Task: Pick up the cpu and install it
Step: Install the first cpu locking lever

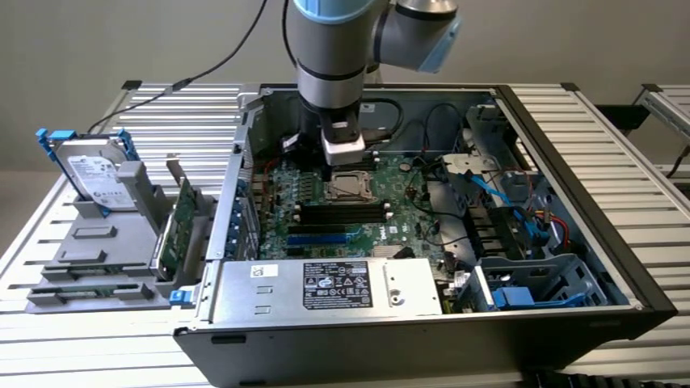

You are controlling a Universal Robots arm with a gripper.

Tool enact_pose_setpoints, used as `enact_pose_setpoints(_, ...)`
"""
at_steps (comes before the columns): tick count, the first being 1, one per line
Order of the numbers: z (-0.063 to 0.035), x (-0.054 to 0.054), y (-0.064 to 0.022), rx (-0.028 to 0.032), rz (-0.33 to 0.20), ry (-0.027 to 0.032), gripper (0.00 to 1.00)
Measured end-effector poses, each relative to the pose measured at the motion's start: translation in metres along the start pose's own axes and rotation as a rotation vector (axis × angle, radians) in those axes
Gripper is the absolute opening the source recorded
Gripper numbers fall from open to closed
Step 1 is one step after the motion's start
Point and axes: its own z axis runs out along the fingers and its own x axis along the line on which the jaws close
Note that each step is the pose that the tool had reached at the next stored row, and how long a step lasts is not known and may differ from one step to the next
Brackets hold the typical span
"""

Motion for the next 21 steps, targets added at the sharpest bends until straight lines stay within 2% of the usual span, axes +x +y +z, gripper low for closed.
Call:
enact_pose_setpoints(3, -0.0127, 0.003, -0.0020, -0.0001, 0.000, -0.0006, 0.11)
enact_pose_setpoints(4, -0.0137, 0.004, -0.0020, -0.0001, 0.000, -0.0006, 0.11)
enact_pose_setpoints(9, -0.0124, 0.005, -0.0004, -0.0032, 0.000, -0.0012, 0.11)
enact_pose_setpoints(14, -0.0115, 0.006, 0.0080, -0.0029, 0.000, -0.0010, 0.11)
enact_pose_setpoints(18, -0.0088, 0.007, 0.0174, 0.0020, 0.000, -0.0002, 0.11)
enact_pose_setpoints(21, -0.0044, 0.007, 0.0211, 0.0072, -0.002, 0.0004, 0.11)
